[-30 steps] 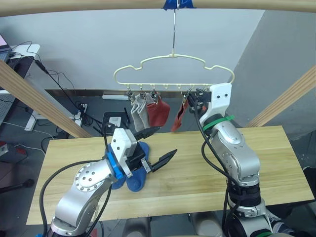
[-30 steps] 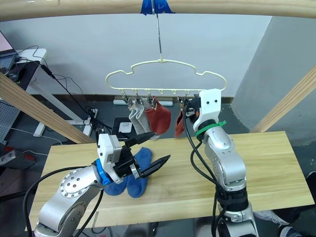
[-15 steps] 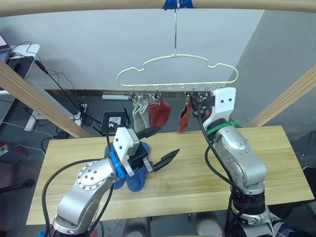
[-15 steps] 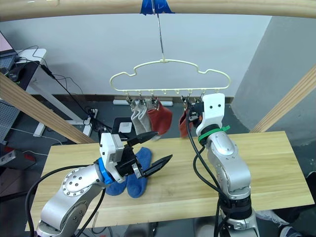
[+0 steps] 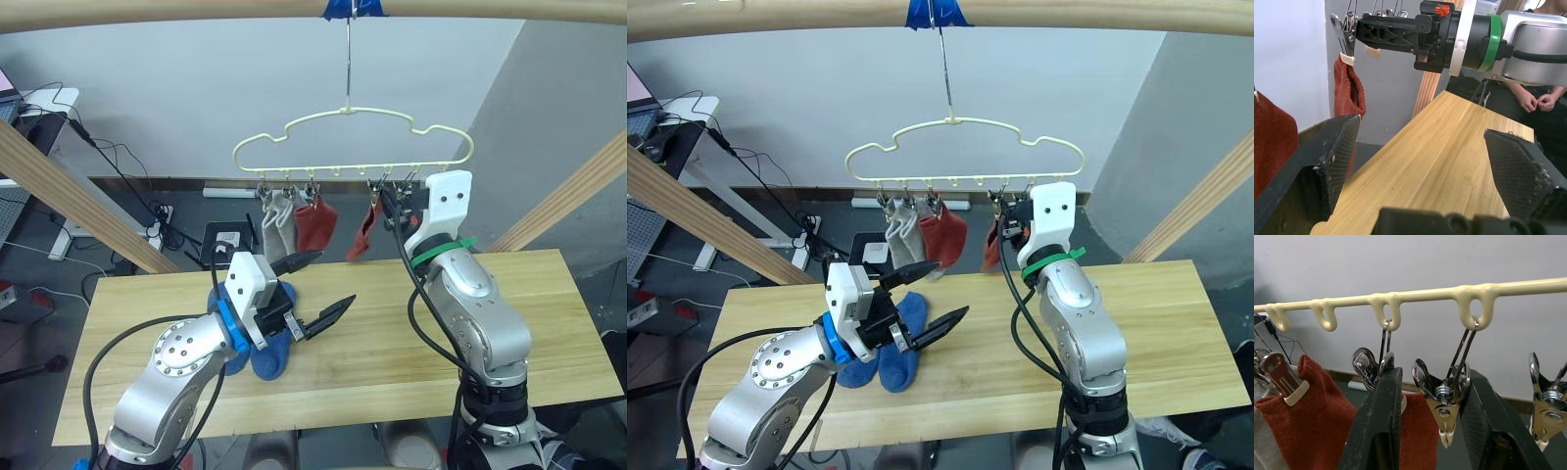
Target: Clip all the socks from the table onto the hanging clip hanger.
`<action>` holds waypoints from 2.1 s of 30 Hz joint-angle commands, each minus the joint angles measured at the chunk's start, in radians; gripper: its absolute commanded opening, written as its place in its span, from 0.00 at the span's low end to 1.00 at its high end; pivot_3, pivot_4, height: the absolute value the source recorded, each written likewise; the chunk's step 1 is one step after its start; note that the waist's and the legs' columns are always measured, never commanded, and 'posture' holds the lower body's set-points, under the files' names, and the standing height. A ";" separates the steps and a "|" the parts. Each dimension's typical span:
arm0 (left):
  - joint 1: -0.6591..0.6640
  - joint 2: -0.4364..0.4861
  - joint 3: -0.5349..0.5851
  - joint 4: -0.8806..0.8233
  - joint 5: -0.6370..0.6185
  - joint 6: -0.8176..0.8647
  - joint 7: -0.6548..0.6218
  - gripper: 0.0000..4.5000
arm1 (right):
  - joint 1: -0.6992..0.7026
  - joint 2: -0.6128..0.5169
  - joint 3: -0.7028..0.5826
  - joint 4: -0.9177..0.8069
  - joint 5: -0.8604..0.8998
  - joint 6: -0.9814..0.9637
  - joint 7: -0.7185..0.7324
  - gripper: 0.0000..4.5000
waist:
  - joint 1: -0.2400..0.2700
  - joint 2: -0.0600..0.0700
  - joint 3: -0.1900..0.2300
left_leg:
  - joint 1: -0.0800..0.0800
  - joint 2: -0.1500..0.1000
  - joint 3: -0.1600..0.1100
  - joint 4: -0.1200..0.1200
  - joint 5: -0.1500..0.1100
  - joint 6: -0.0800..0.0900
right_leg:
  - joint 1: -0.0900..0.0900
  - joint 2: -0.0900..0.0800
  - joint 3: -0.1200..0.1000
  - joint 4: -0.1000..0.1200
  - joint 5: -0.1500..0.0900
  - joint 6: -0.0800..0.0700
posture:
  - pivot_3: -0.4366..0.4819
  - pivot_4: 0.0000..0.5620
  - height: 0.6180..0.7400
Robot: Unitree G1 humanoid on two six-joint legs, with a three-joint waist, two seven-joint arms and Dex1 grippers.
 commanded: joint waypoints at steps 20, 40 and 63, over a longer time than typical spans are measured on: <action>0.013 -0.002 -0.004 -0.045 0.003 -0.015 -0.009 1.00 | -0.005 0.010 0.004 -0.055 0.004 -0.024 0.001 0.17 | 0.000 0.000 0.000 | 0.000 0.000 0.000 0.000 0.000 0.000 | 0.000 0.000 0.000 0.000 0.000 0.000 | 0.33 0.53 1.00; 0.071 0.125 0.006 0.213 0.219 -0.021 0.022 1.00 | -0.111 -0.296 -0.303 0.024 0.472 0.263 0.380 0.01 | -0.002 0.001 0.001 | 0.000 0.000 0.000 0.000 0.000 0.000 | 0.000 0.001 0.000 0.000 0.000 0.000 | 0.32 0.55 1.00; -0.204 -0.014 -0.162 0.772 0.491 -0.055 0.028 1.00 | -0.161 -0.413 -0.282 0.122 0.535 0.237 0.421 0.01 | -0.002 0.002 0.001 | -0.004 -0.001 -0.001 0.001 0.000 0.000 | -0.001 -0.001 -0.002 0.000 0.000 0.000 | 0.28 0.53 1.00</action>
